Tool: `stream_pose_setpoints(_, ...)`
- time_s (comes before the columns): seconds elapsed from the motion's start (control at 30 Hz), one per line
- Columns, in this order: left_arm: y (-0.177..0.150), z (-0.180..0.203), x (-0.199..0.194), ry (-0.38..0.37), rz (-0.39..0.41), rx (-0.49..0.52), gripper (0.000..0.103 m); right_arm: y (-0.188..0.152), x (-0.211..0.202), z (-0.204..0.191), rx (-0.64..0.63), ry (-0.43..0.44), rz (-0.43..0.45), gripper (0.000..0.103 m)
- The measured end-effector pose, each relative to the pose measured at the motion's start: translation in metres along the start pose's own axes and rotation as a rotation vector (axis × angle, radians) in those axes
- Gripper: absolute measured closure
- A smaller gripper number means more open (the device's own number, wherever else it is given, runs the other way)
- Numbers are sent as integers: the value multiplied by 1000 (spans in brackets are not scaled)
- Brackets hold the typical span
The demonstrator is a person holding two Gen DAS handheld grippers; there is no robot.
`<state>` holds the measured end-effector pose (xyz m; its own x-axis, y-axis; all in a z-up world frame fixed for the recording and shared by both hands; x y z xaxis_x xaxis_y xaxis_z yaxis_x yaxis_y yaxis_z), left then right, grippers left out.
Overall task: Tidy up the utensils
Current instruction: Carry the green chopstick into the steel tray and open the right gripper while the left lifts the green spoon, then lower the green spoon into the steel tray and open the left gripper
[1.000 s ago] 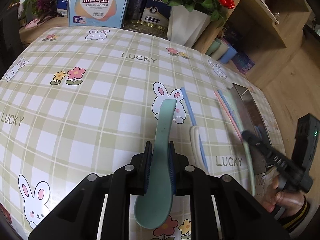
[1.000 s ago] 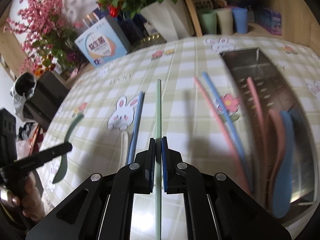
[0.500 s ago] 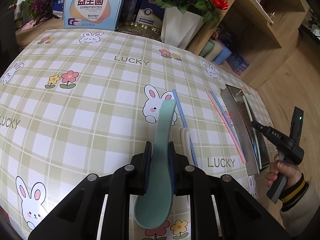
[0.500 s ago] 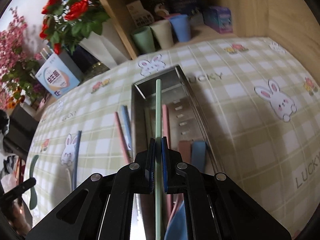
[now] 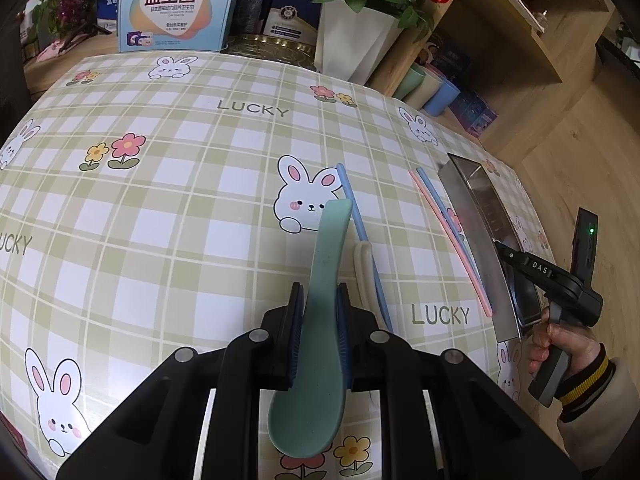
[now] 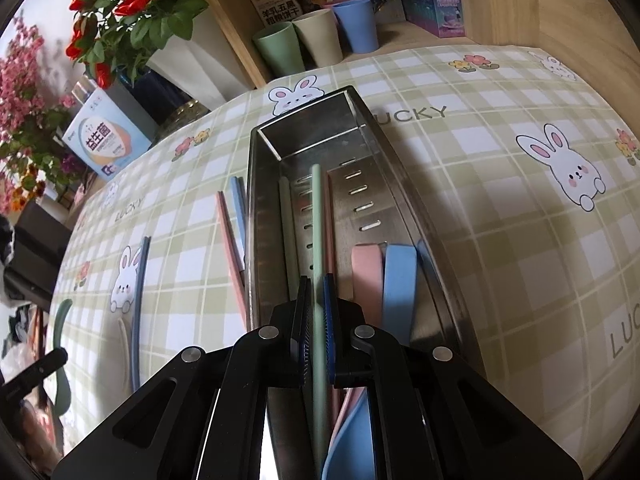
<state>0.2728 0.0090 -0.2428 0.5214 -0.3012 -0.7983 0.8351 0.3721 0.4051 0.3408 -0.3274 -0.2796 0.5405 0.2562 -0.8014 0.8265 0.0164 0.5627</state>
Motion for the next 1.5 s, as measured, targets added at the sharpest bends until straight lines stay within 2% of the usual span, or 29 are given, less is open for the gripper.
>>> stream_pose_setpoints(0.2, -1, 2, 1, 0, -8, 1, 87, 4, -16, -4, 5, -3, 30, 95)
stream_pose_setpoints(0.47, 0, 16, 2, 0, -21, 18, 87, 3, -48, -10, -55, -30, 51, 94)
stream_pose_setpoints(0.5, 1, 20, 2, -1, -19, 27, 87, 3, -51, -10, -64, -34, 52, 91)
stream_pose_setpoints(0.57, 3, 28, 1, -6, -20, 39, 87, 3, -59, -9, -79, -48, 63, 71)
stream_pose_setpoints(0.6, 4, 32, 2, -9, -23, 42, 87, 3, -63, -8, -84, -53, 73, 51)
stream_pose_setpoints(0.7, 10, 47, 3, -19, -24, 56, 87, 3, -71, -4, -96, -55, 71, 49)
stream_pose_setpoints(0.77, 13, 63, 6, -31, -30, 68, 87, 3, -76, 1, -91, -56, 75, 43)
stream_pose_setpoints(0.8, 14, 69, 9, -36, -37, 71, 87, 3, -79, 5, -78, -47, 79, 37)
stream_pose_setpoints(0.83, 14, 77, 12, -44, -48, 74, 87, 3, -81, 7, -69, -41, 80, 26)
stream_pose_setpoints(0.9, 13, 95, 18, -62, -70, 90, 87, 2, -88, 15, -42, -30, 93, 17)
stream_pose_setpoints(1.27, -14, 195, 57, -125, -168, 191, 87, -9, -112, 62, 53, -97, 109, 17)
stream_pose_setpoints(1.4, -25, 227, 77, -142, -226, 158, 87, -14, -117, 75, 95, -106, 116, 17)
stream_pose_setpoints(1.5, -35, 238, 96, -109, -273, 126, 87, -15, -121, 80, 108, -110, 121, 17)
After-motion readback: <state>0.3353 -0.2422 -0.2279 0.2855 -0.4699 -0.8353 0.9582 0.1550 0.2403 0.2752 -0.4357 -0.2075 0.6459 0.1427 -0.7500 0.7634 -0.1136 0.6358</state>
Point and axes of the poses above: each gripper's, at about its wrist camera, not at the fingertips, and x roughly the way its jaws point, z to its right, y to its top, the point moved 5 cm from there along x, roughly the way its jaws point, and after that the axes turned 15 degrees about -x, right-handed, at the moved point
